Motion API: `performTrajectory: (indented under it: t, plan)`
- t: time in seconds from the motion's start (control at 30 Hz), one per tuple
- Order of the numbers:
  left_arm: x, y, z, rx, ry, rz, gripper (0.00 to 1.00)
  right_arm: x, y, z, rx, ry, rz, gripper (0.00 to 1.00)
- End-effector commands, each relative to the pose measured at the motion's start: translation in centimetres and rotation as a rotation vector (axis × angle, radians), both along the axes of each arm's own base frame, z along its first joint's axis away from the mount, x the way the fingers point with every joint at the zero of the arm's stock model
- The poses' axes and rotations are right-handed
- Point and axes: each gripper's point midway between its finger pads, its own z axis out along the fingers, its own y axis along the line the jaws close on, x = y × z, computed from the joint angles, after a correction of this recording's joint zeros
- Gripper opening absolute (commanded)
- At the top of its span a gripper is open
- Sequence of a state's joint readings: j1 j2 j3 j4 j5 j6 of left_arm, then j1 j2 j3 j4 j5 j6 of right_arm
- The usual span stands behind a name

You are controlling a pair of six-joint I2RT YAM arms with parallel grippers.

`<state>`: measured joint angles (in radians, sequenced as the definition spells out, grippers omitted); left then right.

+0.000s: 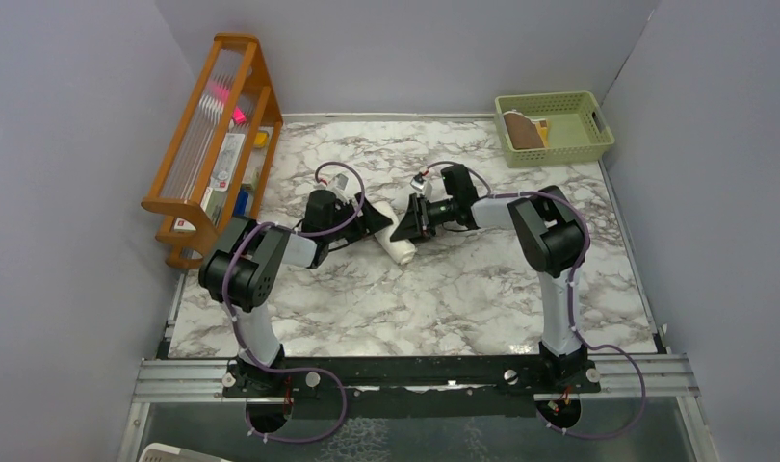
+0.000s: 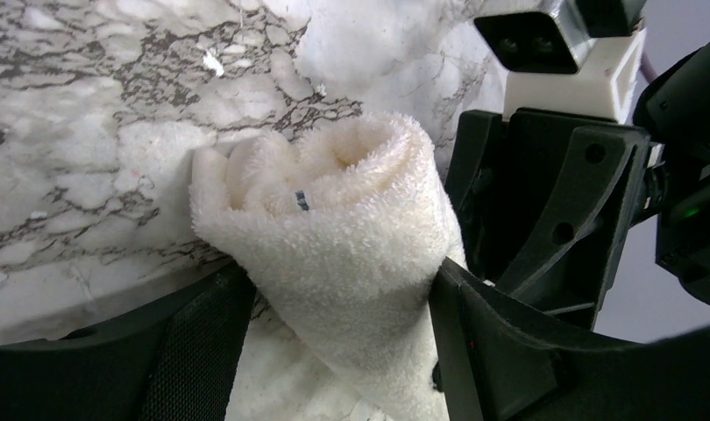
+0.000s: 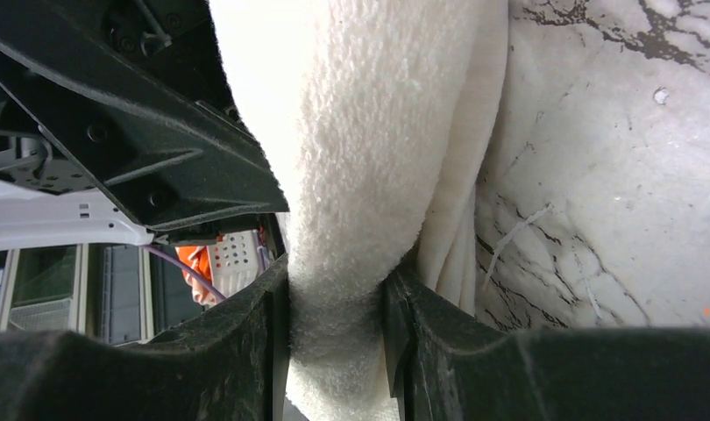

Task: Roll the towels
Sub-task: Roll the towel at the center of the board, then pick up the towel at the center of the board.

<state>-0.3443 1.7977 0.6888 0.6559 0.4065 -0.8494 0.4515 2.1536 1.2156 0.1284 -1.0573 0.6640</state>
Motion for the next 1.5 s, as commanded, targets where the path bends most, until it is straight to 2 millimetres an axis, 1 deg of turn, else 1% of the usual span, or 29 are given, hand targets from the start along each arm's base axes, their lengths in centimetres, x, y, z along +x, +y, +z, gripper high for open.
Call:
performTrajectory:
  t: [0.0,0.13,0.17,0.23,0.37,0.6,0.7,0.77,0.83,0.9,0.93,0.97,1.07,1.13,1.2,1.27,1.3,1.37,1.4,1.47]
  plan:
    - [2.1,0.2,0.6,-0.066,-0.090,0.057,0.75,-2.7,-0.1,-1.2,0.026,0.099,0.074,0.38]
    - [2.0,-0.6,0.4,-0.144,-0.086,0.048,0.87,-2.7,-0.1,-1.1,0.030,0.097,0.079,0.38]
    - [2.0,-0.6,0.2,-0.152,-0.084,0.051,0.89,-2.8,-0.1,-1.1,0.031,0.099,0.080,0.38]
    - [2.0,-0.6,0.0,-0.162,-0.084,0.054,0.88,-2.8,-0.1,-1.1,0.032,0.097,0.082,0.38]
    - [2.0,-0.6,-0.3,-0.162,-0.089,0.052,0.76,-2.8,-0.1,-1.1,0.033,0.094,0.084,0.38]
    - [1.8,-1.1,-0.3,-0.166,-0.105,0.013,0.60,-2.7,-0.1,-1.3,0.031,0.090,0.092,0.38]
    - [1.8,-1.1,0.2,-0.167,-0.125,0.006,0.53,-2.6,-0.1,-1.3,0.023,0.073,0.098,0.38]
    - [1.8,-1.1,0.9,-0.163,-0.149,0.000,0.43,-2.5,-0.1,-1.1,0.024,0.052,0.108,0.40]
    - [2.0,-1.0,1.7,-0.163,-0.169,-0.008,0.37,-2.2,-0.1,-0.5,0.031,0.010,0.120,0.47]
    - [2.1,-1.0,2.7,-0.162,-0.193,-0.020,0.34,-1.7,-0.1,0.8,0.050,-0.064,0.136,0.61]
    - [2.3,-0.9,3.2,-0.159,-0.205,-0.024,0.33,-1.3,-0.2,1.6,0.063,-0.112,0.138,0.72]
    - [2.4,-0.7,3.7,-0.154,-0.217,-0.026,0.33,-0.6,-0.5,2.7,0.074,-0.165,0.124,0.82]
    - [2.8,-0.2,5.3,-0.135,-0.263,-0.040,0.31,1.3,-2.0,6.8,0.144,-0.348,0.057,0.99]
    - [2.9,0.1,6.9,-0.130,-0.313,-0.065,0.31,2.5,-3.6,9.1,0.173,-0.475,-0.020,1.00]
    - [2.8,0.0,8.9,-0.141,-0.371,-0.114,0.31,3.3,-5.3,10.7,0.195,-0.582,-0.099,1.00]
    - [2.4,-0.5,11.1,-0.164,-0.426,-0.199,0.31,3.6,-6.3,11.8,0.222,-0.662,-0.173,1.00]
    - [2.0,-0.9,12.1,-0.184,-0.446,-0.257,0.31,3.8,-6.6,12.8,0.254,-0.733,-0.197,1.00]
    - [1.2,-1.6,14.0,-0.227,-0.472,-0.368,0.31,3.3,-6.8,13.8,0.316,-0.819,-0.227,1.00]
    - [0.4,-1.9,14.9,-0.250,-0.482,-0.440,0.31,2.9,-6.9,14.3,0.359,-0.867,-0.238,1.00]
    - [-0.5,-2.4,16.9,-0.283,-0.502,-0.534,0.31,1.1,-7.1,15.4,0.468,-0.993,-0.210,1.00]
